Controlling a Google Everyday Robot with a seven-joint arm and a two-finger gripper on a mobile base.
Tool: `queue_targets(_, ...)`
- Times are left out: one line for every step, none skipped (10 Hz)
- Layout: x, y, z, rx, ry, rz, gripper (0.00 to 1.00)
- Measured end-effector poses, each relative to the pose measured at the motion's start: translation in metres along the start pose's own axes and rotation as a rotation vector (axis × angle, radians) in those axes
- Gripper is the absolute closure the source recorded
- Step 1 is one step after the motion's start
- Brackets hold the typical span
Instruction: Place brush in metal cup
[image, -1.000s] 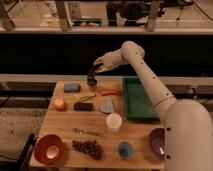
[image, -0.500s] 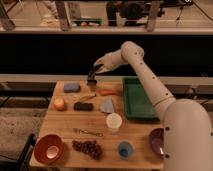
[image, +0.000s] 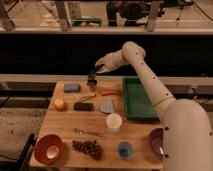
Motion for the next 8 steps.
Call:
queue_targets(0.003, 0.0, -0.001, 0.0, 0.0, 0.007, 1.0)
queue_targets(0.006, 0.001, -0.002, -0.001, 0.0, 0.016, 1.0)
queue_targets(0.008, 0.002, -0.003, -0.002, 0.0, 0.021, 0.98)
queue_targets(0.009, 0.002, -0.002, -0.005, 0.0, 0.023, 0.9)
queue_targets(0.01, 0.003, -0.002, -0.011, 0.003, 0.021, 0.81)
queue_targets(0.009, 0.006, 0.002, -0.013, 0.01, 0.015, 0.78)
queue_targets(0.01, 0.012, 0.008, -0.01, 0.017, 0.014, 0.8)
queue_targets(0.017, 0.021, 0.012, -0.003, 0.031, 0.017, 0.89)
